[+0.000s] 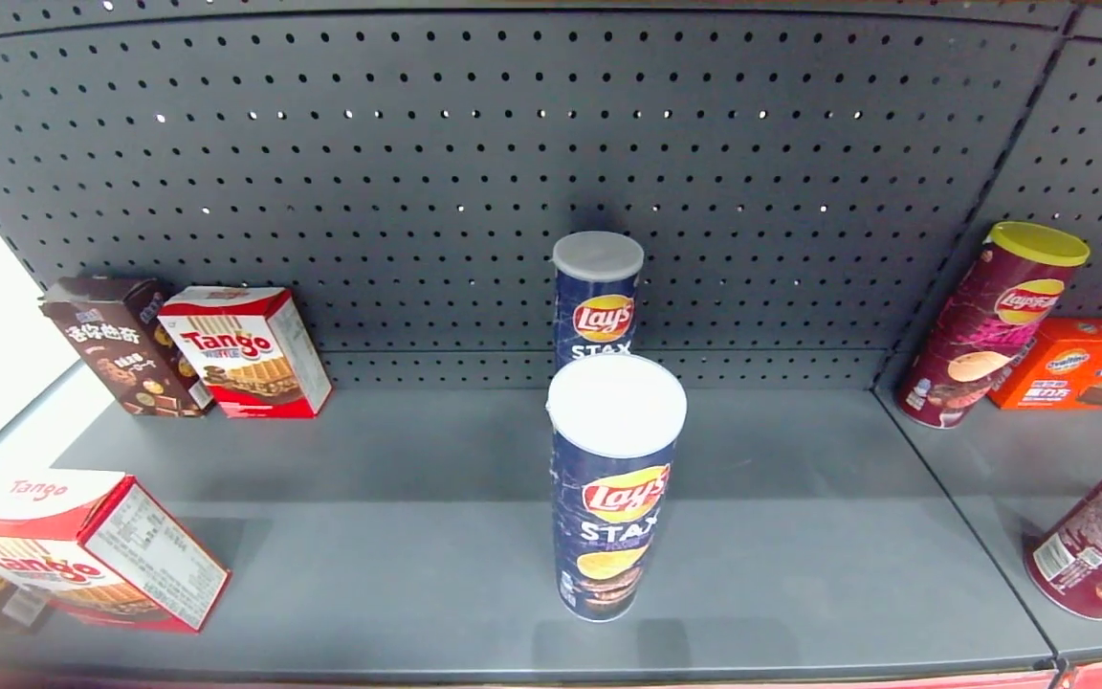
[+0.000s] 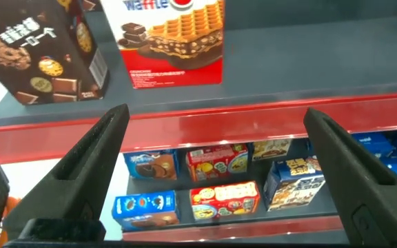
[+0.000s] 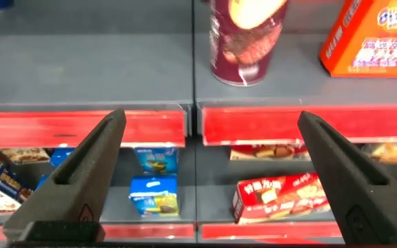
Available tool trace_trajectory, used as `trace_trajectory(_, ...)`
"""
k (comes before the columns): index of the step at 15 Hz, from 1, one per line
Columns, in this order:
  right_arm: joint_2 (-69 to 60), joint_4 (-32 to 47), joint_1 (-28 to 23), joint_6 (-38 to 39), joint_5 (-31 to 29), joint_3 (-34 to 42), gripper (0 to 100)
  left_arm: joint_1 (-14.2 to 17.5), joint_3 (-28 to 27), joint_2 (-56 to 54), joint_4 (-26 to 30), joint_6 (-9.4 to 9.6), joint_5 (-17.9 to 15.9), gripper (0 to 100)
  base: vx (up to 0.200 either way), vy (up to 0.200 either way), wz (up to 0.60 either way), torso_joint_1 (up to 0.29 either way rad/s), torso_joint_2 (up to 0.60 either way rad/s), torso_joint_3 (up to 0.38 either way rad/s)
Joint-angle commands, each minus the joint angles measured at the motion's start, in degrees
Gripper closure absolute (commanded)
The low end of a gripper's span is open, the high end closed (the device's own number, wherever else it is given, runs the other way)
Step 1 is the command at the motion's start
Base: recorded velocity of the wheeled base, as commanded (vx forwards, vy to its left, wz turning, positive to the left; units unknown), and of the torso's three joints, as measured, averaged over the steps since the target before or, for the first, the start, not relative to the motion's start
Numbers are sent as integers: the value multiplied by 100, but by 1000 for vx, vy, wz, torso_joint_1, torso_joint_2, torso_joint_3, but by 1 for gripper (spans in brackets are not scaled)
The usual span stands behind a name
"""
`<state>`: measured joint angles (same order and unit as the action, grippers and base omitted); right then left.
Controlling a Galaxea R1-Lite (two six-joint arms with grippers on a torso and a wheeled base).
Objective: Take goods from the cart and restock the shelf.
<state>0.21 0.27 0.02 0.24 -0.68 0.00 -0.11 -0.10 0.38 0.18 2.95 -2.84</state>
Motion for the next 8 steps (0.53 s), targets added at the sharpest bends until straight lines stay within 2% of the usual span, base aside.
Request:
trace_trajectory(1, -3, 0, 6, 2, -2, 0, 0, 2, 1, -3, -1, -14, 3, 0, 0, 0, 0, 0, 0, 0)
trace_trajectory(2, -3, 0, 6, 2, 7, 0, 0, 2, 1, -3, -1, -14, 3, 0, 0, 0, 0, 0, 0, 0)
trace_trajectory(4, -3, 0, 6, 2, -2, 0, 0, 2, 1, -3, -1, -5, 3, 0, -200, 0, 0, 0, 5, 0)
trace_trajectory(8, -3, 0, 6, 2, -2, 0, 0, 2, 1, -3, -1, -14, 3, 0, 0, 0, 0, 0, 0, 0)
